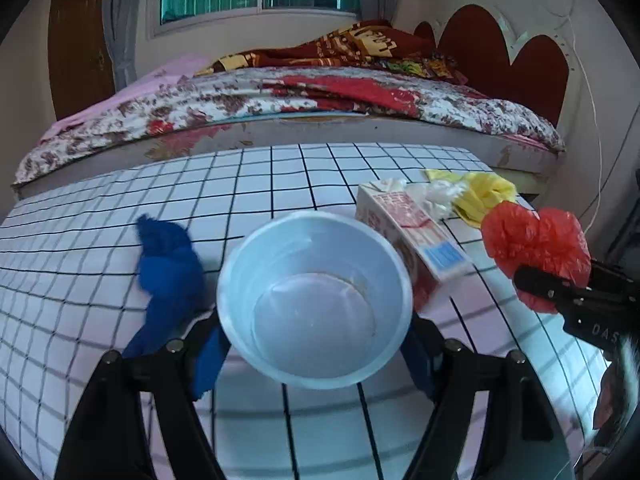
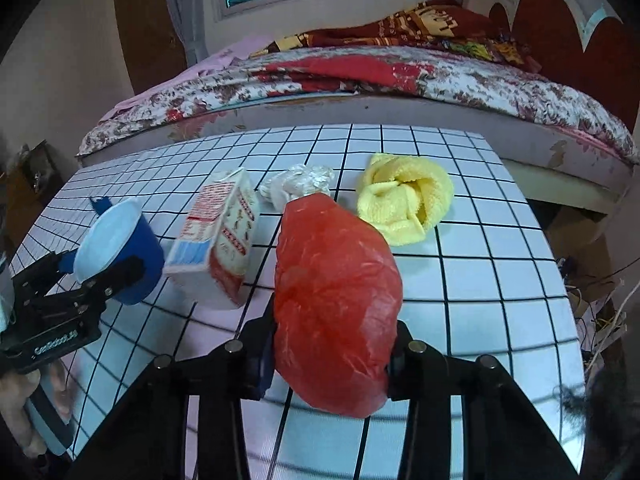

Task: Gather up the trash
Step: 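Grasp the blue-white cup with the left gripper while the right grasps the red bag, then carry the blue-white cup and red bag over the black bin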

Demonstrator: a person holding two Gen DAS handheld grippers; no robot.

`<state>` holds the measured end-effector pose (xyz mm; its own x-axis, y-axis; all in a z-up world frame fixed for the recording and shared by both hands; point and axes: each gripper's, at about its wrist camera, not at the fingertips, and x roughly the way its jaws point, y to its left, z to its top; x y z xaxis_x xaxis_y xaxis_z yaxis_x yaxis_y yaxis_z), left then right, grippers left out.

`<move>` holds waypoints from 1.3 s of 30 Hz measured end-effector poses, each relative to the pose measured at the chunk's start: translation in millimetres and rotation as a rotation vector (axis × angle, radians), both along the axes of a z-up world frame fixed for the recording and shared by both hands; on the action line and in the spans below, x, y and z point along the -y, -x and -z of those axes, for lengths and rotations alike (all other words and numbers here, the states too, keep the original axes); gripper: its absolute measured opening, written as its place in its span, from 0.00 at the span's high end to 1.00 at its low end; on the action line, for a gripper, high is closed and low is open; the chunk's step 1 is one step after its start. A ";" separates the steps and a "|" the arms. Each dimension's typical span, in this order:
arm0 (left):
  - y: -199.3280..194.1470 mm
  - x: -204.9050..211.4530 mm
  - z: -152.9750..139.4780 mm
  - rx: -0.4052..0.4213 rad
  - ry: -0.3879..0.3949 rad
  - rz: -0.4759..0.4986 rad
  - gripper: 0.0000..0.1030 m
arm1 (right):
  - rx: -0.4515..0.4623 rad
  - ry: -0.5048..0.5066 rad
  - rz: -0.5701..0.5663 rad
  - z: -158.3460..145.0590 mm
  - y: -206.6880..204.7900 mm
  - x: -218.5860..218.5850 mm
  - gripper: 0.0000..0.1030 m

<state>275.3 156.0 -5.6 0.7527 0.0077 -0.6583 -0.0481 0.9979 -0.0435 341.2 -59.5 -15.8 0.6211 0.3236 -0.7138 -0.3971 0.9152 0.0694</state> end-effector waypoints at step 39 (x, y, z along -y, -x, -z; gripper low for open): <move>176.6 149.3 -31.5 0.129 -0.003 0.296 0.27 | 0.142 0.038 0.317 -15.4 233.1 198.0 0.59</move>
<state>98.7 6.7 25.9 0.8000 -0.2219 -0.5575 0.2495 0.9680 -0.0272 108.2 -257.5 -0.4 0.7805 0.0739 -0.6207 -0.0964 0.9953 -0.0027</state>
